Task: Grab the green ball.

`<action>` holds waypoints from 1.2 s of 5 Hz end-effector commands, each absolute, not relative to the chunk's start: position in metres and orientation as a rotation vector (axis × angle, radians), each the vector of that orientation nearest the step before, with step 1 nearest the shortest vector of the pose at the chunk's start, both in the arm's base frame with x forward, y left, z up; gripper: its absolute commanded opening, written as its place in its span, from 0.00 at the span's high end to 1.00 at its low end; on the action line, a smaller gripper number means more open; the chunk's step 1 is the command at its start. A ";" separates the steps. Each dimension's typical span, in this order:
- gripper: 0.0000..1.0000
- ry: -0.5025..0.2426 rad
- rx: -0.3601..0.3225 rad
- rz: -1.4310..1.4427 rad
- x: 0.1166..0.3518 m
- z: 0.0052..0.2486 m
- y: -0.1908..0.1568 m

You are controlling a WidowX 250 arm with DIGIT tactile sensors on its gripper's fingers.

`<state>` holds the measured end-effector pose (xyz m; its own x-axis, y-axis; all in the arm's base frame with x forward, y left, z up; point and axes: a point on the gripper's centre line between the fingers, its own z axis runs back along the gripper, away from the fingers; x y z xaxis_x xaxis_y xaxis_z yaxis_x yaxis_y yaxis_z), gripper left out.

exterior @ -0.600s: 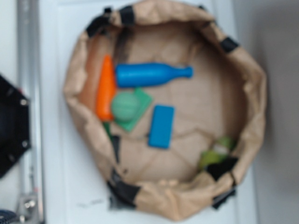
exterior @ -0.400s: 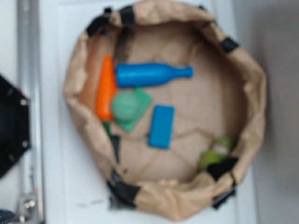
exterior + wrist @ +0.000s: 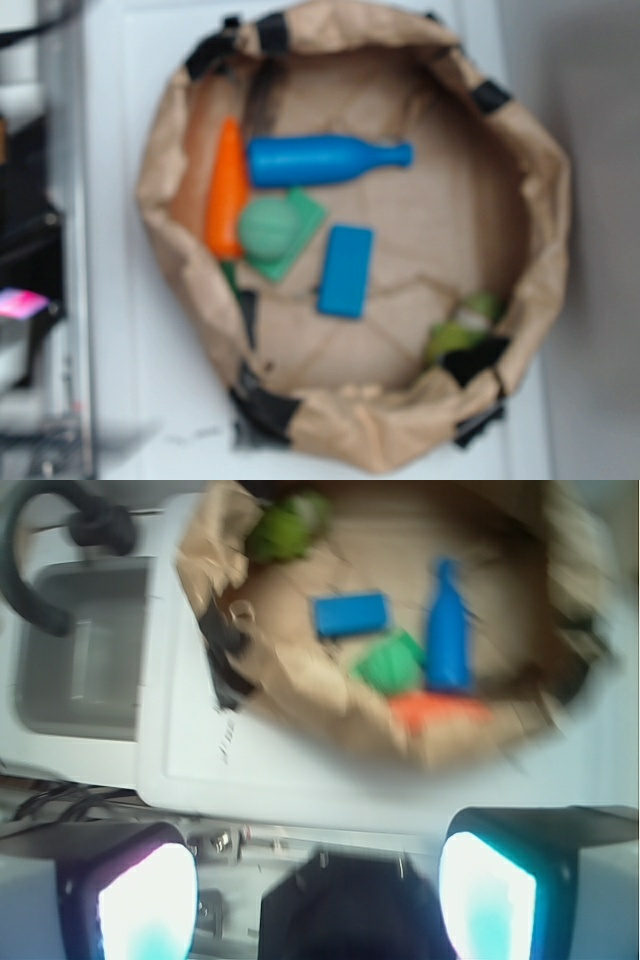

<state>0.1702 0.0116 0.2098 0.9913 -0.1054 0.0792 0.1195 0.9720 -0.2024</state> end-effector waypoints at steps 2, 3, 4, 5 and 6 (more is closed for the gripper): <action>0.00 -0.116 -0.288 -0.398 0.258 0.095 -0.013; 0.00 -0.046 -0.231 -0.469 0.224 0.082 -0.023; 0.00 -0.015 -0.191 -0.444 0.206 0.077 -0.003; 0.00 0.053 -0.130 -0.457 0.211 0.050 0.001; 0.00 0.094 -0.081 -0.486 0.214 0.039 -0.003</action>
